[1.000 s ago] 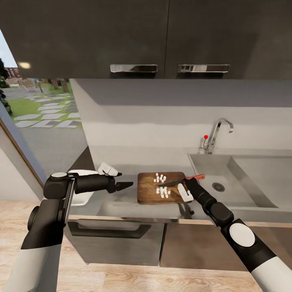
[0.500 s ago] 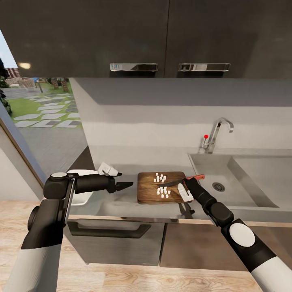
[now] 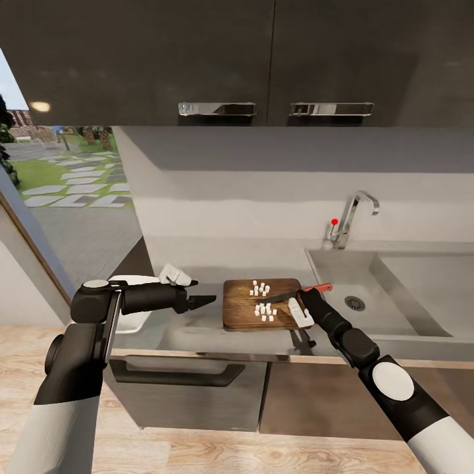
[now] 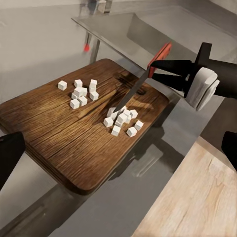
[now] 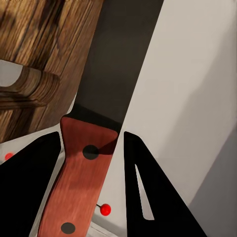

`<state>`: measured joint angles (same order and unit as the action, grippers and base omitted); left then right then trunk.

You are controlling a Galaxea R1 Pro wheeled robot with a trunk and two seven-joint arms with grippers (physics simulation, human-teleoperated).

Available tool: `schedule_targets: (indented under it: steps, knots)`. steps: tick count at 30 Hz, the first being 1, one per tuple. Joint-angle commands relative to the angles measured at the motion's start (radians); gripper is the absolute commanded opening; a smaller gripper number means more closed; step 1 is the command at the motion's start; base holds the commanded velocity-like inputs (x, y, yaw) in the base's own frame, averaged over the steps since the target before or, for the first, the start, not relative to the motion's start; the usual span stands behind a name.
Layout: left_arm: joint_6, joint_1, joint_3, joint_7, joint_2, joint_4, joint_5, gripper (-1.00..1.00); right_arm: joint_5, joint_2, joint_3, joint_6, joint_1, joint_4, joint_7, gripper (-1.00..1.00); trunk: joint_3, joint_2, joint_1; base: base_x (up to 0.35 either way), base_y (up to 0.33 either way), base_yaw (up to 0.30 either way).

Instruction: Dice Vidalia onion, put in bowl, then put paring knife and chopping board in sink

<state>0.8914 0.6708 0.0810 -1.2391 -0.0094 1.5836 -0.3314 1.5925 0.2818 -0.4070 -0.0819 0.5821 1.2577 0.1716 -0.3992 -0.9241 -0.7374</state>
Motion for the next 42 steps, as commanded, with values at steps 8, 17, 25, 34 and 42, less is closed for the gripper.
schedule_targets:
  steps: [8,17,25,34,42]
  knots:
    - [0.009,0.001,0.002,-0.01,-0.001,0.001,-0.009,1.0,0.008,0.001,0.0,-0.003,0.001,0.002,0.003,-1.0,0.021,0.048,0.027,0.0,0.0,0.0]
    - [0.008,0.001,0.002,-0.01,-0.001,0.001,-0.009,1.0,0.008,0.001,0.005,-0.003,0.001,0.063,0.005,-1.0,0.049,0.111,0.061,0.0,0.0,0.0]
    - [0.007,0.001,0.002,-0.008,-0.001,0.001,-0.009,1.0,-0.009,0.0,0.099,-0.008,0.001,0.129,0.019,-1.0,0.074,0.167,0.092,0.0,0.0,0.0]
    - [0.007,0.001,0.002,-0.008,-0.001,0.001,-0.009,1.0,-0.219,-0.001,0.276,-0.011,0.001,0.139,0.087,-1.0,0.102,0.23,0.126,0.0,0.0,0.0]
    - [0.007,0.001,0.002,-0.005,-0.015,0.001,-0.009,1.0,-0.726,-0.004,0.441,-0.004,0.001,0.139,0.083,-1.0,0.127,0.286,0.157,0.0,0.0,0.0]
